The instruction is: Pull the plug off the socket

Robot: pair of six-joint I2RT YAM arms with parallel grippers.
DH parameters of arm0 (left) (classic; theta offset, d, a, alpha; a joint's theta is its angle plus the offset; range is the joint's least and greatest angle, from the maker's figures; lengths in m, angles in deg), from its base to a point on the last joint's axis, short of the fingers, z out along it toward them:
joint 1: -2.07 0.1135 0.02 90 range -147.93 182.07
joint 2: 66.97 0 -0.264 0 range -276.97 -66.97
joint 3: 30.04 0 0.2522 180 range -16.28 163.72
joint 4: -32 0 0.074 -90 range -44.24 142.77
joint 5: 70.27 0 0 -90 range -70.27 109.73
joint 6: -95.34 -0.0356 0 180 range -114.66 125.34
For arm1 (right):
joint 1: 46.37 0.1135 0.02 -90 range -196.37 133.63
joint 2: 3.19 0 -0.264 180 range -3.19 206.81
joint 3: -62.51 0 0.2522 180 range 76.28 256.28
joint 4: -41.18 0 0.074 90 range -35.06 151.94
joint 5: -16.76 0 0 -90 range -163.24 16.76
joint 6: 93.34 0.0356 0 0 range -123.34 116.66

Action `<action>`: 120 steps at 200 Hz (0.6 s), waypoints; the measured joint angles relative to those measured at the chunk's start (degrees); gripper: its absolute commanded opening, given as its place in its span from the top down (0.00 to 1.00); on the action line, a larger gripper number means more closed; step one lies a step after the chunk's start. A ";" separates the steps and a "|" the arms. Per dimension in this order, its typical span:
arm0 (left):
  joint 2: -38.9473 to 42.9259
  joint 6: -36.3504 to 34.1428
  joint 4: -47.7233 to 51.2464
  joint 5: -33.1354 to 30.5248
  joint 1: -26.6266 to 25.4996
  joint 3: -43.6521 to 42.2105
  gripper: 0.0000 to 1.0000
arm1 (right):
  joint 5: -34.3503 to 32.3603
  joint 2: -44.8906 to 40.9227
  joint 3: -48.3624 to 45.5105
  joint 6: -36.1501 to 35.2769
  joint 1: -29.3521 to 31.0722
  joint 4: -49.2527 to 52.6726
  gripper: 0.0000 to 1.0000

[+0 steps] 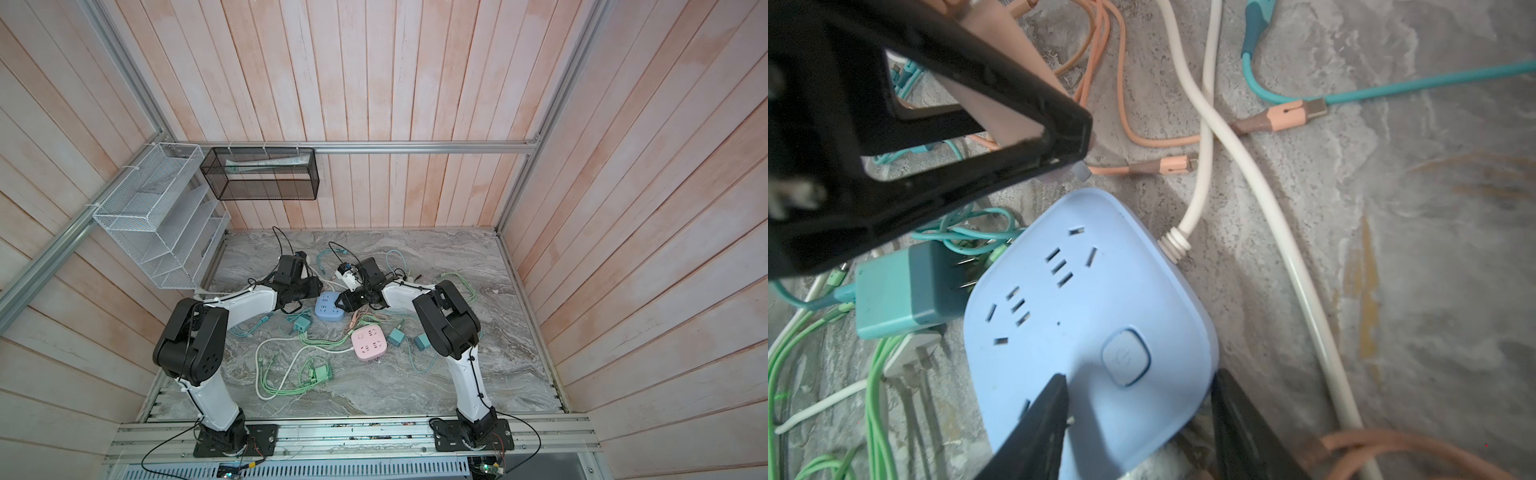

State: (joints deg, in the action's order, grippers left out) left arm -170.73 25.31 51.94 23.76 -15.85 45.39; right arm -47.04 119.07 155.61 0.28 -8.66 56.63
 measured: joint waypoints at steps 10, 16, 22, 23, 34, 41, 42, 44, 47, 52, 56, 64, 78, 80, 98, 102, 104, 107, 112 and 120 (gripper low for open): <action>-0.02 0.00 0.63 0.15 0.35 0.00 0.83 | 0.00 -0.02 0.00 0.02 0.02 0.00 0.48; -0.02 0.00 0.87 0.20 0.57 0.00 0.82 | 0.00 -0.02 0.00 0.00 0.00 0.00 0.47; -0.02 0.00 1.07 0.20 0.70 0.00 0.82 | 0.00 -0.02 0.00 0.00 0.00 0.00 0.47; -0.02 0.00 1.11 0.20 0.72 0.00 0.82 | 0.00 -0.02 0.00 0.00 0.00 0.00 0.48; -0.09 -0.02 1.57 0.20 0.87 0.02 0.81 | 0.00 -0.02 0.00 0.00 0.00 0.00 0.48; -0.20 -0.02 1.99 0.20 0.87 0.07 0.80 | 0.00 -0.02 0.00 0.02 0.02 0.00 0.47; -0.20 -0.02 2.01 0.20 0.87 0.07 0.79 | 0.00 -0.02 0.00 0.02 0.00 0.00 0.47; -0.28 -0.02 2.10 0.20 0.87 0.09 0.79 | 0.00 -0.02 0.00 0.02 0.02 0.00 0.47; -0.42 -0.02 2.27 0.22 0.87 0.17 0.78 | 0.00 -0.02 0.00 0.02 0.02 0.00 0.47; -0.68 -0.02 2.54 0.20 0.87 0.37 0.77 | 0.00 -0.02 0.00 0.02 0.02 0.00 0.47; -0.94 -0.02 2.78 0.22 0.87 0.57 0.75 | 0.00 -0.02 0.00 0.02 0.00 0.00 0.47; -1.55 -0.02 3.17 0.22 0.87 0.96 0.68 | -0.02 -0.02 0.00 0.02 0.00 0.00 0.46; -2.43 0.00 3.72 0.17 0.87 1.36 0.54 | -0.20 -0.09 0.00 0.00 0.02 0.02 0.44; -2.54 0.00 3.78 0.17 0.87 1.40 0.53 | -0.26 -0.11 0.00 0.02 0.00 0.04 0.43; -2.95 0.17 4.63 0.09 0.90 1.57 0.44 | -0.57 -0.24 0.00 0.02 0.02 0.24 0.42; -2.95 0.48 4.66 0.07 0.92 1.57 0.43 | -0.61 -0.31 0.00 -0.02 0.02 0.35 0.41; -2.95 0.35 4.66 0.11 0.94 1.60 0.43 | -0.66 -0.35 0.00 -0.02 0.02 0.44 0.41; -2.95 0.26 4.70 0.09 0.94 1.64 0.42 | -0.68 -0.35 0.00 -0.02 0.02 0.52 0.41; -2.95 0.42 4.68 0.11 0.94 1.66 0.40 | -0.74 -0.44 0.00 -0.04 0.02 0.72 0.41; -2.95 0.28 4.74 0.13 0.94 1.68 0.35 | -0.81 -0.55 0.00 -0.09 0.02 0.98 0.40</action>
State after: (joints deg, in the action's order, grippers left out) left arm -173.68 25.59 56.68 23.89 -14.91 47.07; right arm -47.85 118.52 155.61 0.19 -8.63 57.62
